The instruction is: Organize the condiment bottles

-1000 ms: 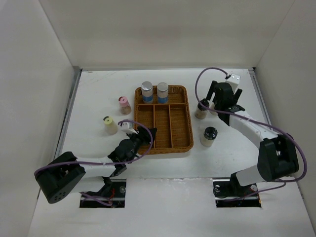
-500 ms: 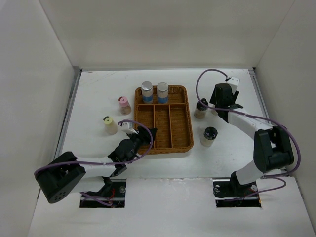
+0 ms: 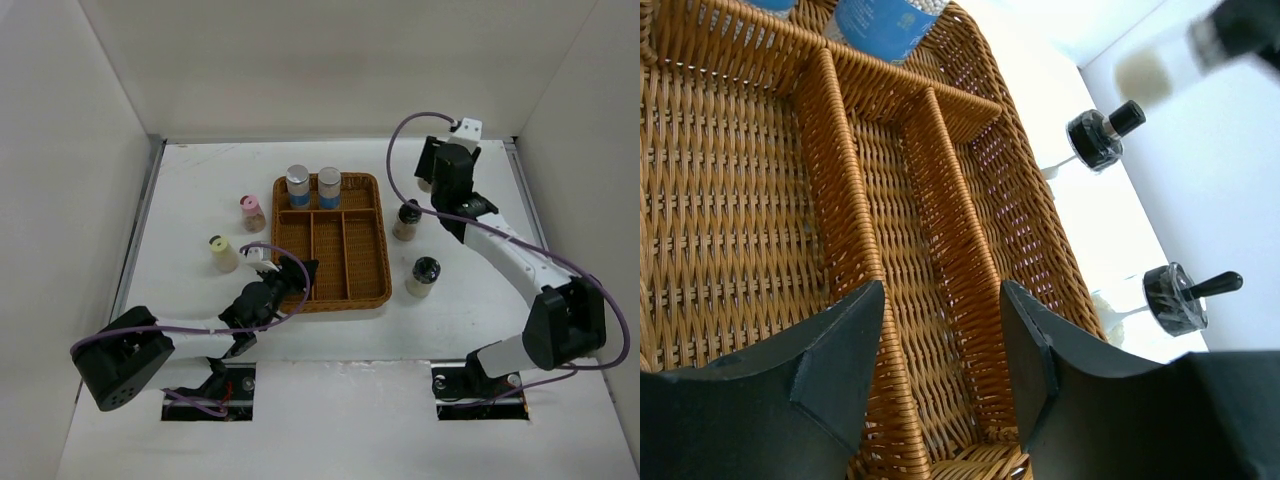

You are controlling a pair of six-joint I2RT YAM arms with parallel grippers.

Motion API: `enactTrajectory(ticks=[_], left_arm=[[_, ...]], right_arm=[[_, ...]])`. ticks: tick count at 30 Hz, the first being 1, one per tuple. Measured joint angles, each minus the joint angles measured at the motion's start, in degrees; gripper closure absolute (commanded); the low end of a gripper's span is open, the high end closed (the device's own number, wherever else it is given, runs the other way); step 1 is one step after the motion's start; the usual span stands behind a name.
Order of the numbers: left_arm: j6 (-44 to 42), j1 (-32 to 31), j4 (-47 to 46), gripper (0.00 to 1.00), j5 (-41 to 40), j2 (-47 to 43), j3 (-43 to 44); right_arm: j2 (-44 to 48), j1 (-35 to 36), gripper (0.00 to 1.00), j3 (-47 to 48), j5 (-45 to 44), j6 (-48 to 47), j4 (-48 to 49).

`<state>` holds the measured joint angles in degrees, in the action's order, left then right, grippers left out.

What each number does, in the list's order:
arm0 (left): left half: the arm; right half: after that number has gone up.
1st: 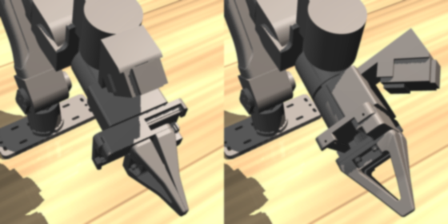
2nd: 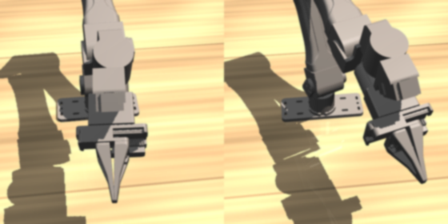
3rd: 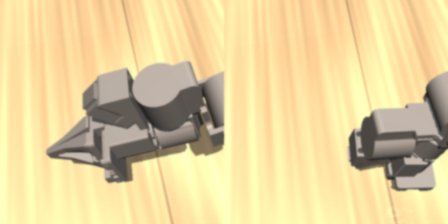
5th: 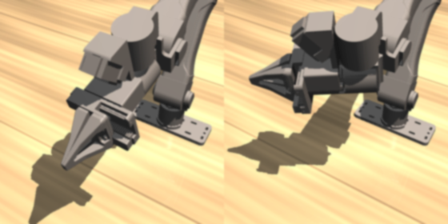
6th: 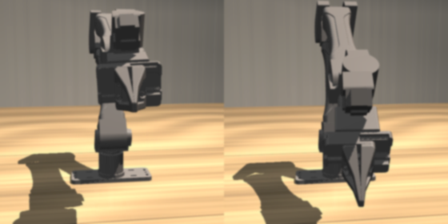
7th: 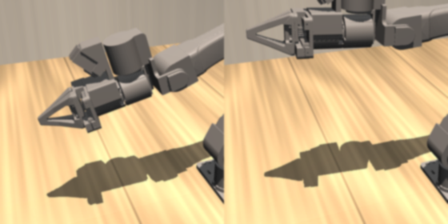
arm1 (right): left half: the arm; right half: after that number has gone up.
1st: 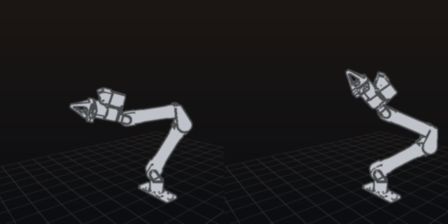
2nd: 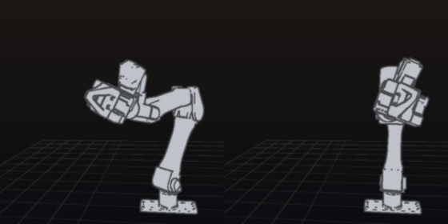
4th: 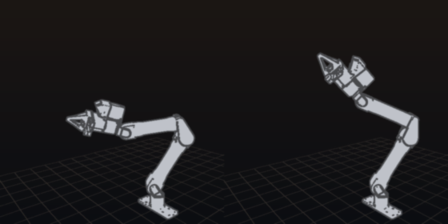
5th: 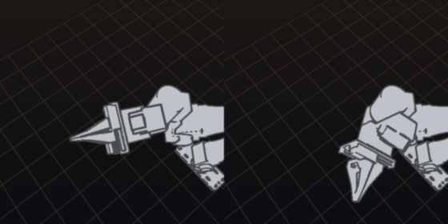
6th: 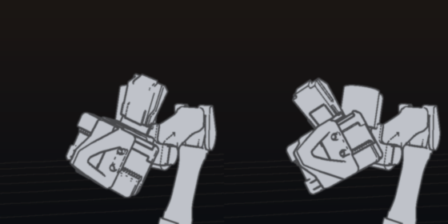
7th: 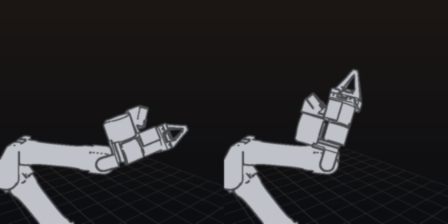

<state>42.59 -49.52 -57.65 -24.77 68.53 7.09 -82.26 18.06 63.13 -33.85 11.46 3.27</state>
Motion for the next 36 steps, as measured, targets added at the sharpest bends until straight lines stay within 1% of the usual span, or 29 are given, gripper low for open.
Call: enactTrajectory(ticks=[4,10,15,20,27,32,36], left_arm=[[0.0,-0.02,0.0,0.52,0.04,0.15,0.0],[-0.02,-0.02,0.0,0.52,0.04,0.13,0.0],[-0.04,0.0,0.0,0.52,0.0,-0.02,0.0],[-0.04,0.0,0.0,0.52,0.0,-0.07,0.0],[-0.04,0.04,0.0,0.5,0.07,-0.07,0.0],[-0.09,0.59,0.0,0.5,0.7,0.0,0.0],[-0.7,0.9,0.2,0.49,0.85,0.26,0.11]], right_arm=[[-1.99,5.49,0.43,6.08,0.96,-0.76,1.86],[-10.73,11.69,0.43,13.05,4.46,-0.07,4.33],[-18.53,14.23,0.43,14.47,6.64,1.25,4.22],[-23.28,14.38,0.41,14.47,8.07,2.84,3.43],[-25.4,14.64,0.24,13.0,8.33,4.0,5.18],[-25.68,15.02,0.07,12.48,8.59,5.57,8.41],[-25.22,15.02,0.01,10.62,8.85,6.95,10.4]])
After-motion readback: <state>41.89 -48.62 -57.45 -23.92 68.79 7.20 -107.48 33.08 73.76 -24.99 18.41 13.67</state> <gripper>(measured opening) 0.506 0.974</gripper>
